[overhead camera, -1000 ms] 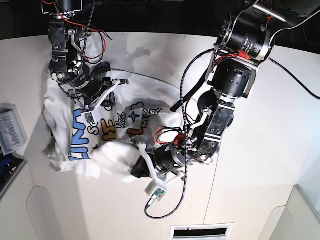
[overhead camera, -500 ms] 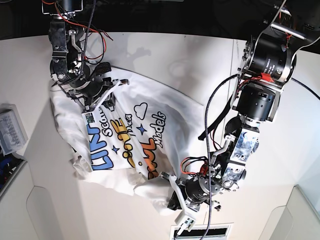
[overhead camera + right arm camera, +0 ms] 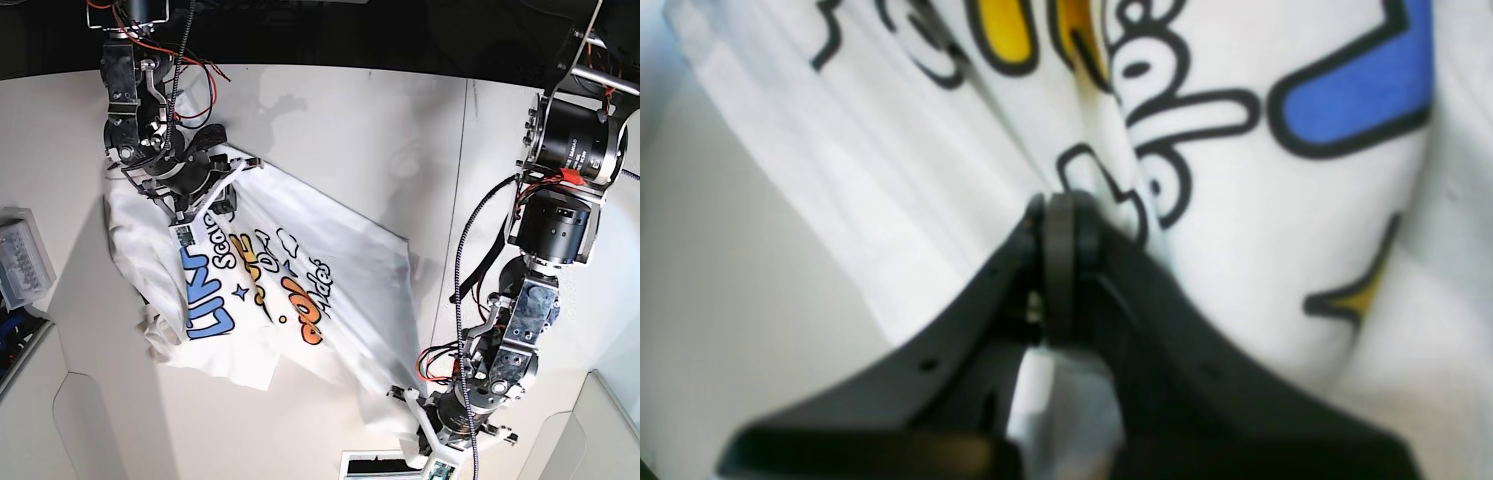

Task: Layout the t-shirt on the table in an organized manner, then fold the t-shirt properly
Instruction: 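Pull the grasped fabric away from the right gripper to spread the shirt, then release the fabric and move the left gripper back over the shirt middle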

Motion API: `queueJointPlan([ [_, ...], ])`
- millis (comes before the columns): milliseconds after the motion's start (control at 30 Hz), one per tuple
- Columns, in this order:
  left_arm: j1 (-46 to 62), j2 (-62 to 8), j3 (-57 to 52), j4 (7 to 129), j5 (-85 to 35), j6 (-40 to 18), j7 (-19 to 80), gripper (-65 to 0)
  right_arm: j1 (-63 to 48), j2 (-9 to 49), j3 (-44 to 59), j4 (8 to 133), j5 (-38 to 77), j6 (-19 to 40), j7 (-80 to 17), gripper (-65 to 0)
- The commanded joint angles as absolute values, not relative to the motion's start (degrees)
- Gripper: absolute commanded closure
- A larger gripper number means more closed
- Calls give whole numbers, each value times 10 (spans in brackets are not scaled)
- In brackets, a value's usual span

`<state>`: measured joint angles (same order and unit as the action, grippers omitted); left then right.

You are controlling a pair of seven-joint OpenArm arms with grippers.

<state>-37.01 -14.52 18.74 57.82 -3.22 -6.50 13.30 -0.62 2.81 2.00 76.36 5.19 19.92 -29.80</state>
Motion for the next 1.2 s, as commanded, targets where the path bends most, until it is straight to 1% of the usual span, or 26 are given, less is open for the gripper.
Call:
queueJointPlan([
  [0, -396, -155, 183, 580, -20, -59, 108, -90, -7, 30, 20, 763, 41, 196, -330, 0],
  [33, -395, -157, 183, 572, -17, -63, 103, -163, -7, 30, 20, 763, 41, 196, -330, 0],
  [67, -395, -158, 183, 564, -15, -63, 101, -218, -7, 30, 20, 763, 41, 196, -330, 0],
  [100, -395, -160, 183, 558, -14, -64, 99, -240, -7, 30, 20, 763, 41, 196, -330, 0],
  [167, -395, -161, 183, 550, -14, -59, 88, -240, -7, 30, 20, 763, 41, 196, -330, 0],
  [300, -395, -163, 183, 546, -15, -25, 88, -240, -7, 30, 20, 763, 41, 196, -330, 0],
  [433, -395, -164, 183, 546, -32, -32, 122, -239, -7, 30, 20, 763, 41, 196, -330, 0],
  [567, -383, -177, 183, 546, -74, -85, 170, -239, -7, 30, 20, 763, 41, 196, -330, 0],
  [700, -339, -203, 183, 546, -107, -89, 174, -239, -6, 30, 20, 763, 41, 196, -328, 0],
  [800, -292, -217, 183, 546, -132, -132, 193, -239, -6, 30, 20, 763, 41, 196, -328, 0],
  [867, -256, -219, 183, 546, -146, -160, 205, -239, -6, 30, 20, 763, 41, 196, -328, 0],
  [1033, -185, -218, 176, 565, -194, -192, 215, -239, -6, 30, 20, 763, 41, 196, -328, 0],
  [1167, -154, -207, 122, 616, -236, -239, 259, -239, -6, 30, 20, 763, 41, 196, -328, 0],
])
